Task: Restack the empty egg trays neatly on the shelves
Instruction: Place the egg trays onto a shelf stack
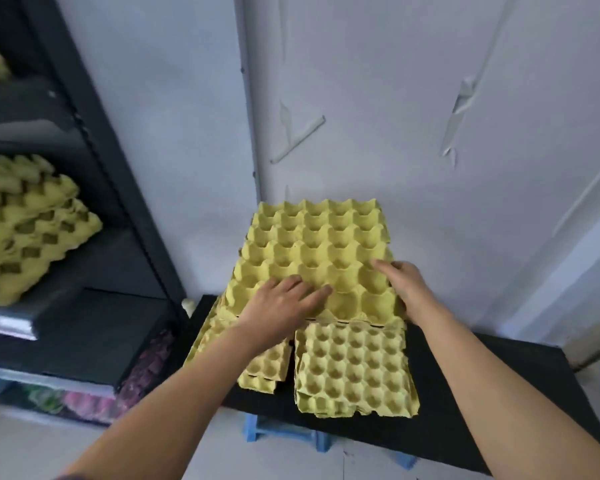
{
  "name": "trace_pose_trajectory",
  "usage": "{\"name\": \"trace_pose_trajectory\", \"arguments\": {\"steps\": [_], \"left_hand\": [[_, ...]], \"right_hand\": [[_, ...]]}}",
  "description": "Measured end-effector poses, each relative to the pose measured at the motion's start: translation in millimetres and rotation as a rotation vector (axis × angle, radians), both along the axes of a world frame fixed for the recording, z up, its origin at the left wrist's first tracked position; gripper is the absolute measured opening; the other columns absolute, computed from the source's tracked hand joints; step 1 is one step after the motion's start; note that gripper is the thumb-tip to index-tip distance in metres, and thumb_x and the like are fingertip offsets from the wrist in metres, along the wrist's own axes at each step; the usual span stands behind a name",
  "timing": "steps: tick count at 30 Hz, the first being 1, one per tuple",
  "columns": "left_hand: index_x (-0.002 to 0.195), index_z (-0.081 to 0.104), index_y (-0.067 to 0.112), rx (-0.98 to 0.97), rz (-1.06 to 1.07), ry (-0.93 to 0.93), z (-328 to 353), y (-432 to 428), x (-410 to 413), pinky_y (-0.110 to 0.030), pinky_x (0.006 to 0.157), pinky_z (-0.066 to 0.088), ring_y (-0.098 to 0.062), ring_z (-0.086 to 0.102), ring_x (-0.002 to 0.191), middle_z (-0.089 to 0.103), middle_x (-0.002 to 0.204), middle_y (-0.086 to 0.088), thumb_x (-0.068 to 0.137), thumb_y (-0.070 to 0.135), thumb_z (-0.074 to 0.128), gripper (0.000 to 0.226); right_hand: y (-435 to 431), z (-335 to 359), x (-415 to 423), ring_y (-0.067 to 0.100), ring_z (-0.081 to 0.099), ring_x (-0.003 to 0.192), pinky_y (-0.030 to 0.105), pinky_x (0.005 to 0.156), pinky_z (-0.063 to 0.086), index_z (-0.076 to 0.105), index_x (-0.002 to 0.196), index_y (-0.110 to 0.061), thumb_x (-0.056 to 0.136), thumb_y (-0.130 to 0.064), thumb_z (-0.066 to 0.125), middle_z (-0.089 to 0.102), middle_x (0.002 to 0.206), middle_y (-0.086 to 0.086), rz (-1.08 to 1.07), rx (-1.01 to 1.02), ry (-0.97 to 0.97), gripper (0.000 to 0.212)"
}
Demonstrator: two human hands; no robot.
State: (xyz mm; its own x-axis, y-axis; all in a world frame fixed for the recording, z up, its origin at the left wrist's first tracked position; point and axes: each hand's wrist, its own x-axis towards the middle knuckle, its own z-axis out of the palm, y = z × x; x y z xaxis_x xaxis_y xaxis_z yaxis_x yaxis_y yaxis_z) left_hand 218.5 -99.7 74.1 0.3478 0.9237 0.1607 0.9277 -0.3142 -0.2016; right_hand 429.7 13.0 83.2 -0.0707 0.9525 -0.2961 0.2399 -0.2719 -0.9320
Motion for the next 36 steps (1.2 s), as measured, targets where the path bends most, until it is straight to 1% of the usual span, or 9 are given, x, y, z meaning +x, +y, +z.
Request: {"name": "trace_pose_trajectory", "arguments": {"steps": [3, 7, 10, 16, 20, 24, 28, 31, 36], "left_hand": [[0.136, 0.037, 0.024, 0.11, 0.034, 0.005, 40.1, -32.3, -20.5, -0.034, 0.075, 0.054, -0.023, 0.063, 0.104, 0.066, 0.11, 0.002, 0.061, 0.042, 0.083, 0.09], [0.131, 0.037, 0.025, 0.293, 0.079, 0.071, 89.9, -65.1, -52.9, -0.029, 0.064, 0.052, -0.02, 0.063, 0.097, 0.067, 0.103, 0.006, 0.055, 0.033, 0.087, 0.092], [0.131, 0.038, 0.026, 0.413, 0.125, 0.137, 121.7, -90.9, -79.3, -0.029, 0.067, 0.051, -0.02, 0.062, 0.1, 0.066, 0.105, 0.006, 0.061, 0.036, 0.084, 0.085], [0.133, 0.042, 0.027, 0.597, 0.256, 0.239, 161.3, -150.9, -147.2, -0.034, 0.081, 0.048, -0.021, 0.058, 0.11, 0.063, 0.111, 0.006, 0.073, 0.019, 0.072, 0.068], [0.137, 0.039, 0.028, 0.627, 0.388, 0.275, 185.7, -195.5, -205.7, -0.042, 0.089, 0.046, -0.026, 0.054, 0.117, 0.061, 0.118, 0.002, 0.067, 0.017, 0.078, 0.081], [0.134, 0.039, 0.029, 0.677, 0.466, 0.261, 212.3, -240.9, -258.4, -0.048, 0.093, 0.046, -0.027, 0.056, 0.117, 0.062, 0.121, 0.0, 0.063, 0.023, 0.083, 0.084], [0.13, 0.042, 0.028, 0.752, 0.487, 0.242, 239.6, -283.5, -326.1, -0.05, 0.094, 0.045, -0.026, 0.059, 0.113, 0.064, 0.119, -0.001, 0.058, 0.029, 0.085, 0.083], [0.125, 0.044, 0.026, 0.788, 0.498, 0.23, 249.9, -308.5, -371.8, -0.049, 0.092, 0.046, -0.027, 0.061, 0.108, 0.066, 0.113, -0.002, 0.05, 0.038, 0.089, 0.088], [0.124, 0.045, 0.021, 0.932, 0.542, 0.131, 245.7, -344.8, -451.7, -0.046, 0.091, 0.046, -0.03, 0.058, 0.112, 0.065, 0.113, -0.004, 0.057, 0.009, 0.08, 0.076]], "right_hand": [[-22.2, 40.3, -24.3, 0.031, 0.068, 0.089, 0.047, 0.088, 0.053, 0.066, 0.089, -0.012, 0.087, -0.02, 0.066, 0.071, 0.095, 0.015, 0.107, 0.066, 0.09, 0.008], [-46.7, 87.1, -60.2, 0.023, 0.065, 0.081, 0.031, 0.069, 0.052, 0.066, 0.091, -0.013, 0.091, -0.013, 0.061, 0.069, 0.086, 0.006, 0.174, 0.27, 0.192, 0.005], [-65.9, 117.2, -92.0, 0.018, 0.066, 0.08, 0.029, 0.066, 0.053, 0.064, 0.089, -0.019, 0.092, -0.012, 0.06, 0.069, 0.087, 0.001, 0.252, 0.384, 0.268, 0.008], [-102.4, 159.0, -171.5, 0.023, 0.067, 0.098, 0.046, 0.088, 0.054, 0.062, 0.113, -0.026, 0.087, -0.024, 0.065, 0.07, 0.104, 0.003, 0.376, 0.509, 0.38, 0.026], [-141.0, 187.3, -245.3, 0.02, 0.062, 0.108, 0.046, 0.095, 0.05, 0.047, 0.135, -0.032, 0.09, -0.023, 0.063, 0.063, 0.121, 0.002, 0.427, 0.56, 0.467, 0.048], [-183.7, 213.2, -315.1, 0.019, 0.058, 0.115, 0.047, 0.099, 0.048, 0.042, 0.142, -0.029, 0.083, -0.038, 0.065, 0.06, 0.127, 0.0, 0.438, 0.656, 0.473, 0.063], [-232.1, 246.5, -389.8, 0.016, 0.049, 0.124, 0.041, 0.105, 0.041, 0.038, 0.146, -0.024, 0.091, -0.027, 0.061, 0.049, 0.139, -0.001, 0.375, 0.739, 0.489, 0.06], [-261.9, 262.1, -439.9, 0.018, 0.048, 0.127, 0.046, 0.106, 0.041, 0.037, 0.146, -0.026, 0.09, -0.026, 0.062, 0.048, 0.142, -0.001, 0.384, 0.752, 0.523, 0.061], [-311.8, 272.3, -521.8, 0.008, 0.042, 0.127, 0.039, 0.11, 0.037, 0.035, 0.145, -0.028, 0.092, -0.023, 0.06, 0.044, 0.143, -0.007, 0.451, 0.852, 0.51, 0.059]]}}
